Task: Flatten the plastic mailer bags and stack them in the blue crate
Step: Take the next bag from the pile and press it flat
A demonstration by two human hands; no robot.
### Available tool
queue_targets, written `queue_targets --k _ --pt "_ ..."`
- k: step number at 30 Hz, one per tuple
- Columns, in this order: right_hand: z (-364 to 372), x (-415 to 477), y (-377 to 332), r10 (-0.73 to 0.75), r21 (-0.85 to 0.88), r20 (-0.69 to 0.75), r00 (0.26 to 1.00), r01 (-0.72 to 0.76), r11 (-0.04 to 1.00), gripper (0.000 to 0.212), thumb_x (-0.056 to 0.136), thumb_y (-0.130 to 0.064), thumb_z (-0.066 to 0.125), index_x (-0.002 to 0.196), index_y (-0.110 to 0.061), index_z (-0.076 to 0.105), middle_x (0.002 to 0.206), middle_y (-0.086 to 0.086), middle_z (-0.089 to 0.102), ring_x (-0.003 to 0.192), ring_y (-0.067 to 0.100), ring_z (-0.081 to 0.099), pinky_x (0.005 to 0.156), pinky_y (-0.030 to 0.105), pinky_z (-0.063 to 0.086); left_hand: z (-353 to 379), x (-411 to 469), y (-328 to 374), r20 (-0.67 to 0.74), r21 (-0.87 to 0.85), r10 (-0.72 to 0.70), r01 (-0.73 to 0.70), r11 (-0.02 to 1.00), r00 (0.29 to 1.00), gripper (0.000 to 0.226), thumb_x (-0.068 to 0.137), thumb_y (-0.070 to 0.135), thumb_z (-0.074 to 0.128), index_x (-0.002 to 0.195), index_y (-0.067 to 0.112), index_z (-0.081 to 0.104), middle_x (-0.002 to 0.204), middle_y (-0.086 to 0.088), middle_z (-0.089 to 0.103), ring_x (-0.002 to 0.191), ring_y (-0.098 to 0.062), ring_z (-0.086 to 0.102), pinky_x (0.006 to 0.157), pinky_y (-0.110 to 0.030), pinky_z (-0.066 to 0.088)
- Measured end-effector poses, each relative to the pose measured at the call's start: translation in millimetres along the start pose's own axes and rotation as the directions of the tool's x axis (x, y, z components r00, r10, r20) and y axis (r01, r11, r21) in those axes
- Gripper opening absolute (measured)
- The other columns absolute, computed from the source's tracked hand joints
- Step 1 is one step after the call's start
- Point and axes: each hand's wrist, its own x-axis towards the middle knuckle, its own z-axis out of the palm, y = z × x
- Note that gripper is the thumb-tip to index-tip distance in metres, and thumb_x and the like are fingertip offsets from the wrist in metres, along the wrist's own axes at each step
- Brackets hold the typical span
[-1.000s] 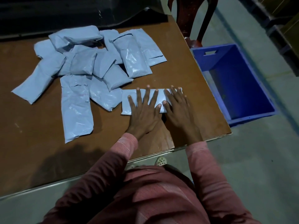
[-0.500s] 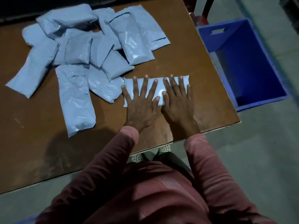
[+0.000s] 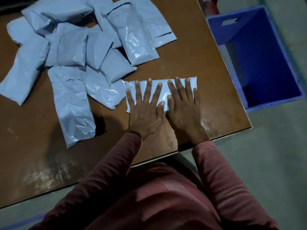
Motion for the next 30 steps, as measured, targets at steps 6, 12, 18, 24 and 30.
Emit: queue_targets --k 6,12,18,24,30 --pt "1.9 2.5 0.4 0.004 -0.003 0.014 1.000 -0.004 1.000 0.056 0.110 -0.037 0.026 0.164 -0.029 0.015 0.172 -0.005 0.004 0.159 0.020 -0.008 0.127 0.049 0.004 1.8 2.9 1.3 0.008 0.022 -0.014 0.014 1.000 1.000 0.063 0.109 0.050 0.018 0.167 0.028 0.006 0.174 -0.008 0.000 0.159 -0.042 -0.006 0.121 -0.071 0.005" --pt "-0.6 3.5 0.0 -0.003 -0.015 0.039 0.999 0.004 1.000 0.056 0.111 -0.038 0.025 0.164 -0.030 0.011 0.173 -0.004 0.000 0.158 0.021 -0.011 0.127 0.052 0.002 -0.8 2.3 0.7 0.007 0.029 -0.001 0.001 1.000 1.000 0.063 0.109 0.050 0.021 0.167 0.027 0.008 0.174 -0.008 0.001 0.159 -0.042 -0.005 0.121 -0.071 0.005" --pt "-10.9 -18.1 -11.2 -0.040 0.077 -0.002 0.999 0.041 0.996 0.051 0.113 -0.037 0.025 0.163 -0.029 0.022 0.172 -0.005 0.007 0.158 0.021 -0.011 0.127 0.052 -0.003 -12.2 -21.5 -2.6 -0.034 0.036 0.025 -0.024 0.999 0.999 0.060 0.111 0.043 0.016 0.167 0.024 0.008 0.175 -0.006 0.000 0.160 -0.036 -0.008 0.125 -0.066 -0.001" --pt "1.6 -19.9 -14.1 0.021 0.168 0.004 1.000 -0.021 0.986 0.048 0.112 -0.034 0.029 0.160 -0.032 0.032 0.171 -0.008 0.014 0.158 0.022 -0.010 0.127 0.052 -0.002 -2.9 -25.9 -10.3 0.002 -0.053 0.006 -0.006 0.999 1.000 0.059 0.110 0.043 0.021 0.166 0.028 0.014 0.175 -0.002 0.004 0.160 -0.035 -0.006 0.126 -0.062 0.004" --pt "5.5 -18.8 -11.3 0.013 0.143 0.005 1.000 -0.014 0.990 0.048 0.111 -0.036 0.029 0.160 -0.035 0.030 0.171 -0.009 0.011 0.158 0.023 -0.012 0.127 0.052 -0.003 0.9 -23.8 -10.8 0.026 -0.039 -0.006 0.007 0.999 1.000 0.060 0.109 0.046 0.018 0.166 0.030 0.010 0.175 -0.001 0.001 0.160 -0.035 -0.007 0.126 -0.063 0.000"
